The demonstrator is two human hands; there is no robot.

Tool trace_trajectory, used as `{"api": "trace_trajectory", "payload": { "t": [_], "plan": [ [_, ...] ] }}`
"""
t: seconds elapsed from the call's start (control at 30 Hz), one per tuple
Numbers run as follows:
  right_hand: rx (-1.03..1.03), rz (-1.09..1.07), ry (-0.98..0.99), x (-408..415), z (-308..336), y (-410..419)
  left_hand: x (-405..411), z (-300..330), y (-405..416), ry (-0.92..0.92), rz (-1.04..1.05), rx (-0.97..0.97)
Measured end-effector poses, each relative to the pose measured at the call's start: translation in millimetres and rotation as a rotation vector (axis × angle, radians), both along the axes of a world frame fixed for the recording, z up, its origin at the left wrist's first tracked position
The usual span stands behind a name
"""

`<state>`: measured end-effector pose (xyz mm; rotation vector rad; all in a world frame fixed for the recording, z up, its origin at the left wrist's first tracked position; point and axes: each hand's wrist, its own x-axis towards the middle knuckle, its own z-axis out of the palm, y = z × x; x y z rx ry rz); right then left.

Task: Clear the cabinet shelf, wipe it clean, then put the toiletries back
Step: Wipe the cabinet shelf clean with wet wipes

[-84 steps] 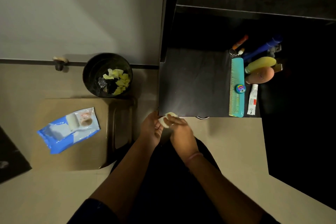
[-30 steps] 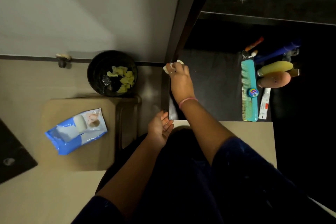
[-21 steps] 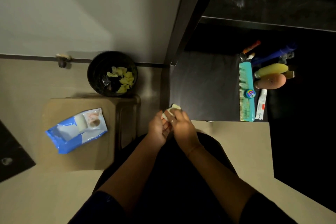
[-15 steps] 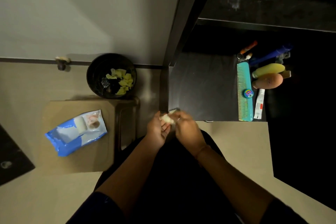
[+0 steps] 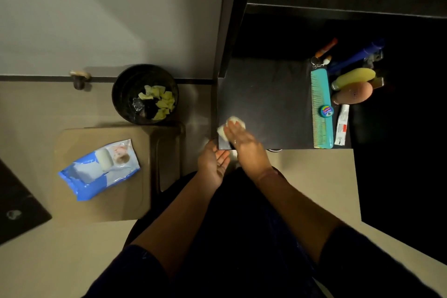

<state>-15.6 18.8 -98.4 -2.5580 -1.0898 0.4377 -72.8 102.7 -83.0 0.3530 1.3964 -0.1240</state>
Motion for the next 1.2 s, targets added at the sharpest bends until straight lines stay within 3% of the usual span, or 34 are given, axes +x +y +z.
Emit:
{"api": "trace_trajectory", "payload": {
  "t": [0.07,0.13,0.2,0.3,0.43,0.5,0.67,0.73,0.83,1.03,1.1,1.2],
  "plan": [
    [0.013,0.107,-0.026,-21,0,-30,1,-1,-3,0.004,0.015,-0.012],
    [0.033,0.120,0.068,-18,9,-44,1,-1,-7,-0.007,-0.008,-0.019],
    [0.108,-0.057,0.108,18,17,-46,0,0,-10,-0.001,-0.042,-0.034],
    [0.185,-0.423,0.011,96,24,-36,-2,1,-14,-0.013,-0.051,-0.034],
    [-0.015,-0.679,0.146,147,25,1,-2,-1,-21,-0.036,-0.037,-0.020],
    [-0.058,-0.575,0.193,119,20,20,-1,-1,-25,-0.039,-0.025,-0.021],
    [-0.152,0.099,0.138,19,14,-14,3,-1,-32,-0.058,0.031,-0.032],
    [-0.131,0.244,0.077,12,20,-39,4,3,-32,-0.089,0.023,-0.054],
    [-0.176,0.195,0.077,43,17,-53,3,2,-31,-0.137,0.013,-0.085],
    [-0.109,-0.449,0.172,122,11,2,-2,0,-37,-0.049,0.055,-0.036],
    [-0.111,-0.344,0.177,100,10,20,-1,3,-40,-0.060,0.088,-0.040],
    [-0.021,-0.022,0.232,29,4,5,0,9,-43,-0.107,0.142,-0.055]
  ]
}}
